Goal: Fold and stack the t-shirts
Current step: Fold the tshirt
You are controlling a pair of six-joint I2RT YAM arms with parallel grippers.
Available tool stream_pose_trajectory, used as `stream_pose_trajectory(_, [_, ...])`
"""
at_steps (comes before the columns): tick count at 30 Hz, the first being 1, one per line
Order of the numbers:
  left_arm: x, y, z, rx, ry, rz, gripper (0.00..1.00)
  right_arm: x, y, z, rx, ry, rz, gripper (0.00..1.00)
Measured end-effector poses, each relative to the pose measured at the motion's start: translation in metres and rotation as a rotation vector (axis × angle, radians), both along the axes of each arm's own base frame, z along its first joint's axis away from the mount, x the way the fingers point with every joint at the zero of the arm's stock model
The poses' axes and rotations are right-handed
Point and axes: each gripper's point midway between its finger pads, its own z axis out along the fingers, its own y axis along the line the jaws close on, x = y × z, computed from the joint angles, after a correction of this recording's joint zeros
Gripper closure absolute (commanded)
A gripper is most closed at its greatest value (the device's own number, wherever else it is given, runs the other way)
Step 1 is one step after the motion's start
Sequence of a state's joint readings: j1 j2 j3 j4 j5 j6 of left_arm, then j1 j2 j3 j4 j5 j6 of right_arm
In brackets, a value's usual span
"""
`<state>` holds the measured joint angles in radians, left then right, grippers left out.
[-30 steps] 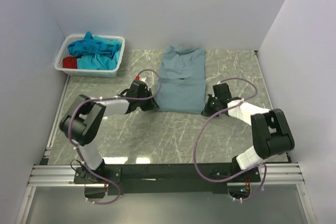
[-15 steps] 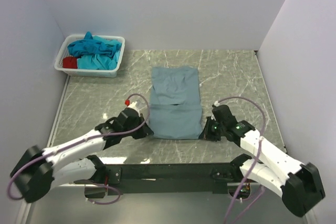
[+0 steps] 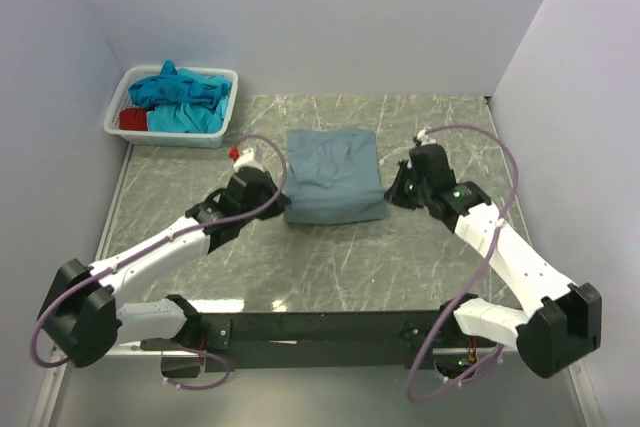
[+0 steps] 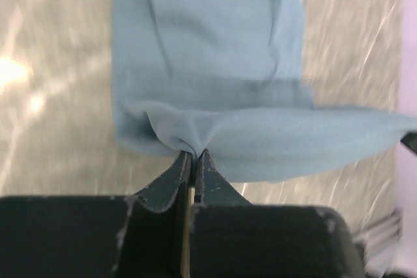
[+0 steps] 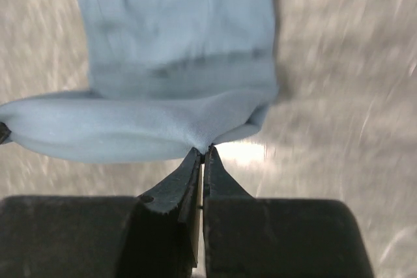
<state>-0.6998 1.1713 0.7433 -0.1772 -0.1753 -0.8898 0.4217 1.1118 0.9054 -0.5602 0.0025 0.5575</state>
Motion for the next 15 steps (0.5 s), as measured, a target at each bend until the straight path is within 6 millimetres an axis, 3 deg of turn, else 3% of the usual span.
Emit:
stream_pose_trajectory(3, [0.038, 0.009, 0.017, -0.022, -0.049, 0.049, 1.00, 0.030, -0.006, 0.018, 0.011, -0.052, -0.024, 1.00])
stream_pose_trajectory(8, [0.087, 0.003, 0.044, -0.029, -0.115, 0.053, 1.00, 0.066, -0.010, 0.031, 0.029, -0.094, -0.029, 1.00])
stream_pose_trajectory(15, [0.146, -0.002, 0.051, -0.026, -0.126, 0.041, 1.00, 0.115, -0.015, 0.043, 0.062, -0.105, -0.043, 1.00])
